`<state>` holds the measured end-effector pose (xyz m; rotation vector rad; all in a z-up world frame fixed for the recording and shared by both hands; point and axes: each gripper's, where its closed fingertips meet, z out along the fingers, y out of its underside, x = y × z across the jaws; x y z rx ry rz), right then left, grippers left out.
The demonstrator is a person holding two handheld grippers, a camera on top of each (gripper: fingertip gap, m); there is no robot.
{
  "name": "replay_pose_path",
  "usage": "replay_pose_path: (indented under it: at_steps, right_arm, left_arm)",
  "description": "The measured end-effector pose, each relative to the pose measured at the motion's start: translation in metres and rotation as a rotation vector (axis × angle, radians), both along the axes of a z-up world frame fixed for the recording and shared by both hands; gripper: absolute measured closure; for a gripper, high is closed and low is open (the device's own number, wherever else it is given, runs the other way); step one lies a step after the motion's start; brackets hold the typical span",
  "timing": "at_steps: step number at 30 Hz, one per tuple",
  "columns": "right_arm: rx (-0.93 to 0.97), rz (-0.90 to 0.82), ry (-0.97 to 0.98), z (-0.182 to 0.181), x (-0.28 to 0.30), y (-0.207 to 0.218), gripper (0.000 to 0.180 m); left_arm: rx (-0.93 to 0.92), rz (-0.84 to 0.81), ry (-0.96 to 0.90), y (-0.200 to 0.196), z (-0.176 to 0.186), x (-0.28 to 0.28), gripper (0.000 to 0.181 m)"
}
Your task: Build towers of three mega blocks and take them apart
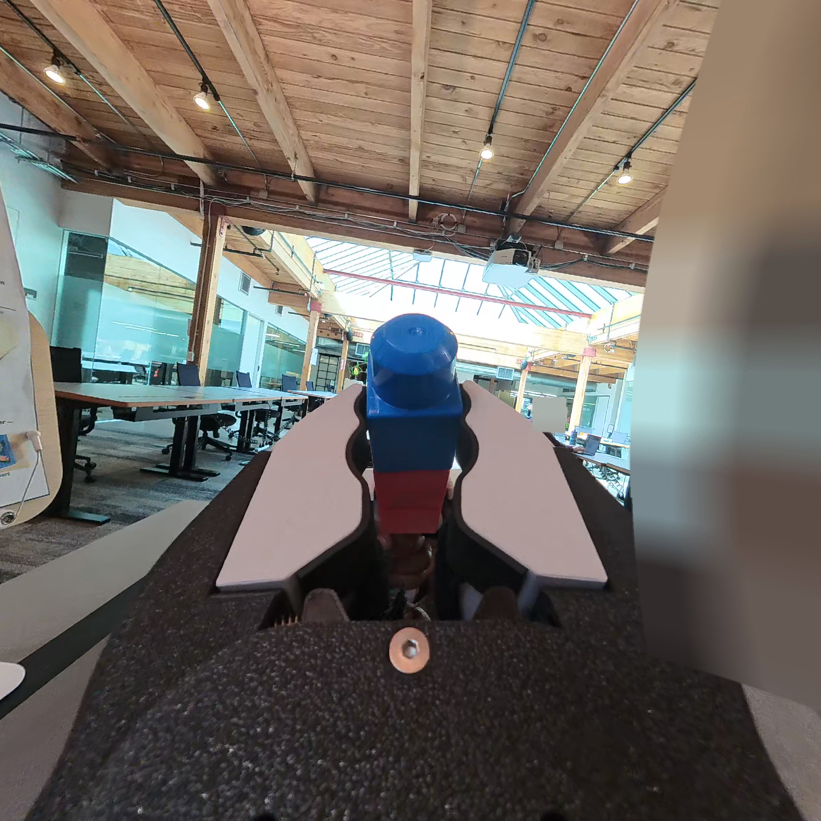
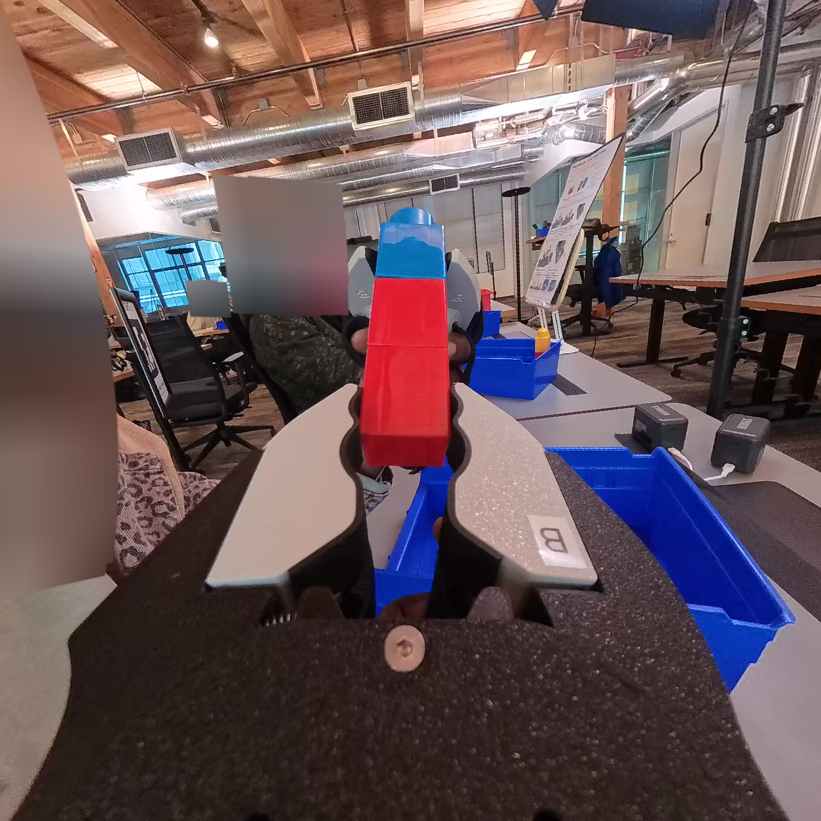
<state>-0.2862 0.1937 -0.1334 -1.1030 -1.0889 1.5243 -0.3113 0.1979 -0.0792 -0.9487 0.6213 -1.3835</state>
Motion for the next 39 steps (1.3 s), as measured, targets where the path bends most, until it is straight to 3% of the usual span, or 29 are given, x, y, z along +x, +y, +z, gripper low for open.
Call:
replay_pose_path:
  at_steps: [6,11,18,22,27,34,36,39]
  right_arm:
    - [0.008,0.006,0.038,0.007,-0.004,-0.005,0.144]
    - [0.028,-0.027,0.088,0.013,-0.001,-0.001,0.145]
    - [-0.004,-0.008,0.098,0.011,-0.002,0.001,0.144]
    - [0.062,-0.075,-0.050,-0.008,0.011,0.016,0.137]
    - [0.154,-0.136,0.010,0.009,0.031,0.014,0.133]
    - [0.300,-0.014,-0.042,0.003,0.017,-0.022,0.132]
    - [0.318,-0.002,-0.074,-0.002,0.014,-0.025,0.152]
    - [0.321,-0.039,-0.107,-0.002,0.015,-0.021,0.152]
  left_arm:
    - [0.049,0.000,0.004,-0.006,0.004,0.009,0.143]
    - [0.047,0.078,0.059,0.001,0.001,0.020,0.130]
    - [0.062,0.139,0.116,0.005,-0.004,0.031,0.143]
    - [0.068,0.199,0.334,0.013,-0.030,0.032,0.143]
    - [0.152,0.127,0.723,0.003,-0.089,0.046,0.144]
    - [0.200,-0.050,0.904,-0.020,-0.123,0.067,0.144]
    - [0.195,-0.056,0.926,-0.020,-0.127,0.068,0.144]
    - [0.187,-0.033,0.921,-0.016,-0.126,0.067,0.144]
